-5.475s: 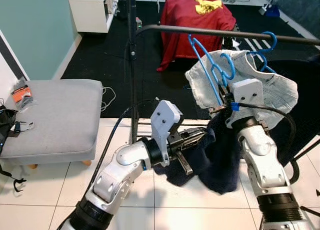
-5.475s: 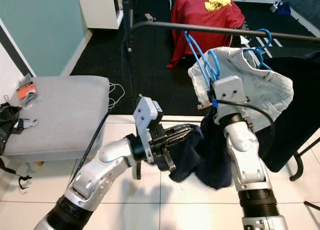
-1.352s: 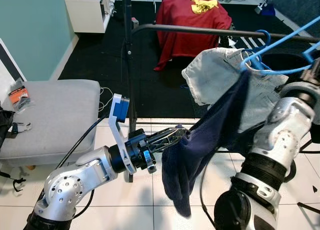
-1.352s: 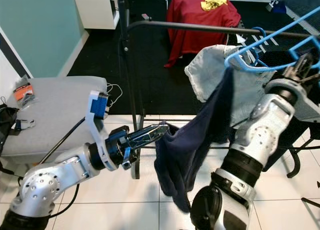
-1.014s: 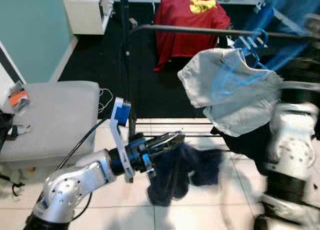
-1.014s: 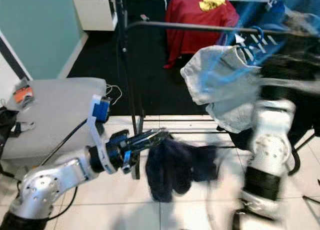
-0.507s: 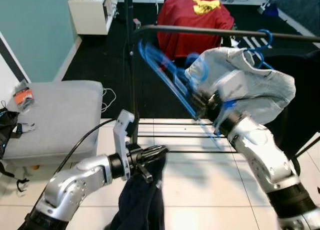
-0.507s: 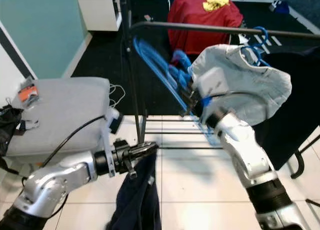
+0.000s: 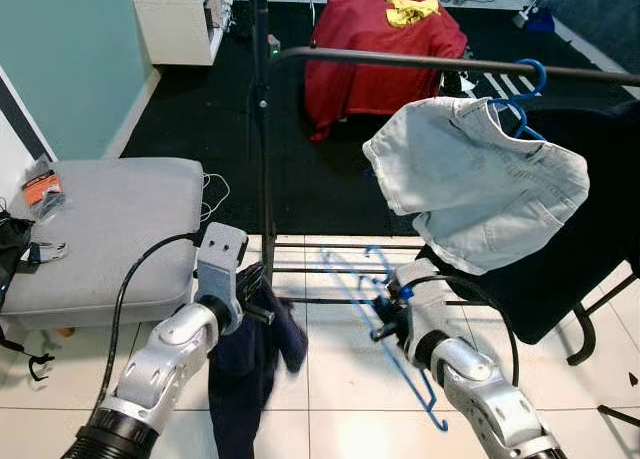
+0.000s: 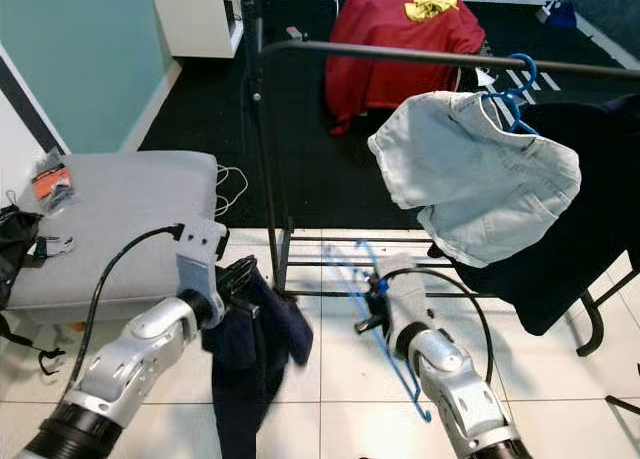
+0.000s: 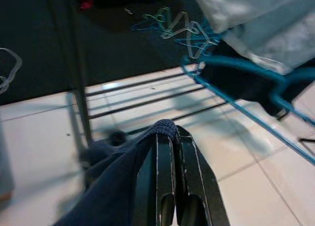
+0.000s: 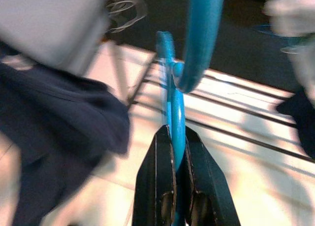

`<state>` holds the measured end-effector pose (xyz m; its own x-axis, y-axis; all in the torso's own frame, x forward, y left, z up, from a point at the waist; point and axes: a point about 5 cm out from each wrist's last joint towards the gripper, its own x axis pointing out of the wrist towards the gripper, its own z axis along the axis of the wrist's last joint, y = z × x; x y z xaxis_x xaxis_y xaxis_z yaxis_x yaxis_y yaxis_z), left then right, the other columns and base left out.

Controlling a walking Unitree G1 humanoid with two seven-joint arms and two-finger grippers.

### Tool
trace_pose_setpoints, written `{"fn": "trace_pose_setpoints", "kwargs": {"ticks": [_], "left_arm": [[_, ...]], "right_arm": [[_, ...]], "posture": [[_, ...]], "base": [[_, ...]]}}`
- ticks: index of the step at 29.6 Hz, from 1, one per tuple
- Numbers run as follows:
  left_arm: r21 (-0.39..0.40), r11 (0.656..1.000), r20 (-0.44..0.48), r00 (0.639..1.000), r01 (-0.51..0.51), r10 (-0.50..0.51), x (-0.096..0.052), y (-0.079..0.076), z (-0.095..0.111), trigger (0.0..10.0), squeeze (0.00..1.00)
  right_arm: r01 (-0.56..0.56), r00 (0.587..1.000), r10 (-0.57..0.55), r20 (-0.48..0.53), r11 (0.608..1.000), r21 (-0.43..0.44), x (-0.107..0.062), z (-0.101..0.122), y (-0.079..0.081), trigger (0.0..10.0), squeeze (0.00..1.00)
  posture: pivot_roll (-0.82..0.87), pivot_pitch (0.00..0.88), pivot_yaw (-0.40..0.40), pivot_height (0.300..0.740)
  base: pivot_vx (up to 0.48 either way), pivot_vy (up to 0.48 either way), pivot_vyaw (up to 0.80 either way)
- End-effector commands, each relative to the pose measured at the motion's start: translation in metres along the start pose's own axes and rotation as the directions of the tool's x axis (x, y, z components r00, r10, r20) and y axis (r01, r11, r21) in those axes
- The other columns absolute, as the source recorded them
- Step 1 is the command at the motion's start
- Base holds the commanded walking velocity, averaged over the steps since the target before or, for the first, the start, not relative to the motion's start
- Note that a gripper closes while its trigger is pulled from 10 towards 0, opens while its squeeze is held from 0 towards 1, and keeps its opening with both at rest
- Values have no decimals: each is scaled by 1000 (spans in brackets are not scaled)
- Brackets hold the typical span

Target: Hang hanger

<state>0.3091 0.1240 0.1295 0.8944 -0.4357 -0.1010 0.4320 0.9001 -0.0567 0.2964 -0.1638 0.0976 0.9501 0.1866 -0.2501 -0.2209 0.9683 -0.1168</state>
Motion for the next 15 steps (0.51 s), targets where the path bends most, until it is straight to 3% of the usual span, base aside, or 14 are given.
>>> {"fn": "trace_pose_setpoints", "kwargs": {"ticks": [1, 3, 7, 15], "left_arm": [[-11, 1000, -54, 998, 24, -25, 1, -5, -14, 10000, 0], [-11, 1000, -54, 998, 24, -25, 1, -5, -14, 10000, 0], [55, 998, -49, 999, 10, -7, 7, -10, -20, 10000, 0], [12, 999, -1, 1000, -30, 30, 11, -7, -17, 10000, 0]], "right_arm": [[117, 992, -118, 48, 993, 7, 0, 7, -13, 10000, 0], [117, 992, -118, 48, 993, 7, 0, 7, -13, 10000, 0], [170, 970, -173, 170, 985, 30, -4, 31, -21, 10000, 0], [216, 948, -209, 239, 976, -2, -3, 41, -27, 10000, 0]], "posture": [[-52, 184, -22, 740], [-52, 184, -22, 740], [-50, 183, -26, 740], [-50, 184, -33, 740]], "base": [[0, 0, 0], [0, 0, 0], [0, 0, 0], [0, 0, 0]]}}
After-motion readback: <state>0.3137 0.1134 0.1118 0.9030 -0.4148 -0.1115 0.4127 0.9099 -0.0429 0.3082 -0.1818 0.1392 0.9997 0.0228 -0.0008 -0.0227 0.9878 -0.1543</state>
